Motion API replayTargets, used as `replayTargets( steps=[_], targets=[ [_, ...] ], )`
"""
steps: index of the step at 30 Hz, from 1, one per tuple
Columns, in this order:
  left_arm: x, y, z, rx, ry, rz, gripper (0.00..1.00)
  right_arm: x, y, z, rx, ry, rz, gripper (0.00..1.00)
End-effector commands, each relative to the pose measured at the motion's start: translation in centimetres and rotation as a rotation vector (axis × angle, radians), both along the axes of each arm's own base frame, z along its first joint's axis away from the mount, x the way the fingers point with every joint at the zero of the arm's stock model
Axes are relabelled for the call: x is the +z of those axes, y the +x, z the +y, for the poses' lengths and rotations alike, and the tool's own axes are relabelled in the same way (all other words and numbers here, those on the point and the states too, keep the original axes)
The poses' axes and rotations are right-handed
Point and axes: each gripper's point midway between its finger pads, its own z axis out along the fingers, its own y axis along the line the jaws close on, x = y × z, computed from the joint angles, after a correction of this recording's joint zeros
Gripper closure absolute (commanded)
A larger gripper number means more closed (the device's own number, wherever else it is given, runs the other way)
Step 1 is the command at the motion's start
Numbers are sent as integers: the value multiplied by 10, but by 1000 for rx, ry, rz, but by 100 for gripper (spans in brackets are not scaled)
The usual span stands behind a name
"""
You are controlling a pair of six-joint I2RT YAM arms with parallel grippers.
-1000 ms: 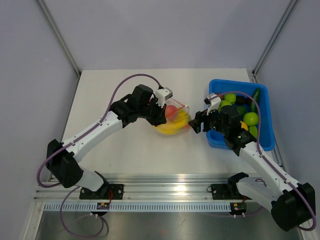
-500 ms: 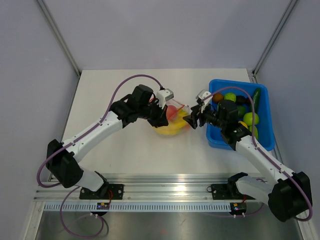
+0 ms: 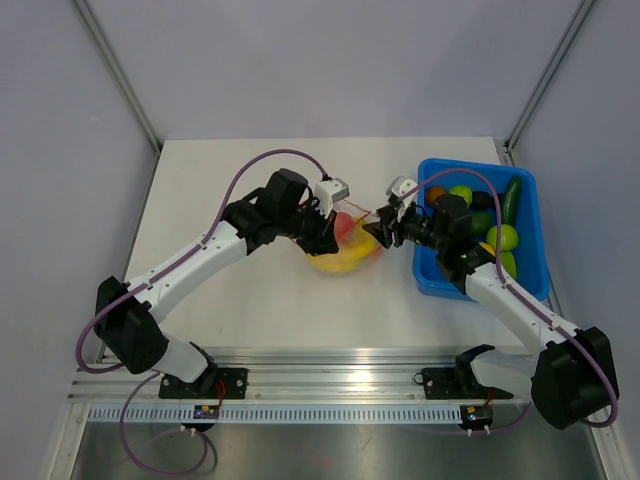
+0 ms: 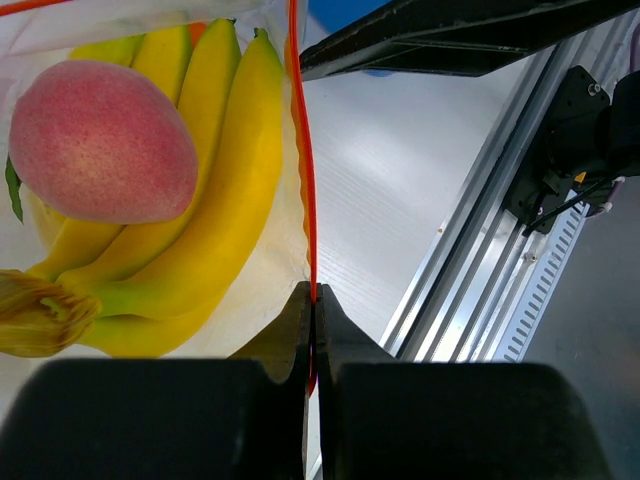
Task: Place the food in the zip-top bag and seal the zipper
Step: Zip the zipper food storage bag at the center of the board.
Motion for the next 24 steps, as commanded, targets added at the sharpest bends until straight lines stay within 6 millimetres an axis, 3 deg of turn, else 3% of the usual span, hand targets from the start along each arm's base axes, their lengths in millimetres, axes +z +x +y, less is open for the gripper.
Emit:
replayTargets(
  steps=[1,7,11,15,21,24],
  targets=[
    [24,6,-10,-35,-61,-48,100,34,1,10,78,23,-106,51],
    [26,8,-12,-39,-64,-55,100,25,-6,15,137,1,-66,72],
    [33,10,-12,-33,-70,-67,100,20,-8,16,143,-7,-51,80],
    [43,10,-12,-33,-78,-81,100,17,-7,15,138,-12,-48,100],
    [66,7,-4,-70,-62,-156,100,18,-5,11,115,-13,-55,100],
    [88,12,4,-42,-62,-239,100,18,-4,10,110,-14,-55,100]
  ],
)
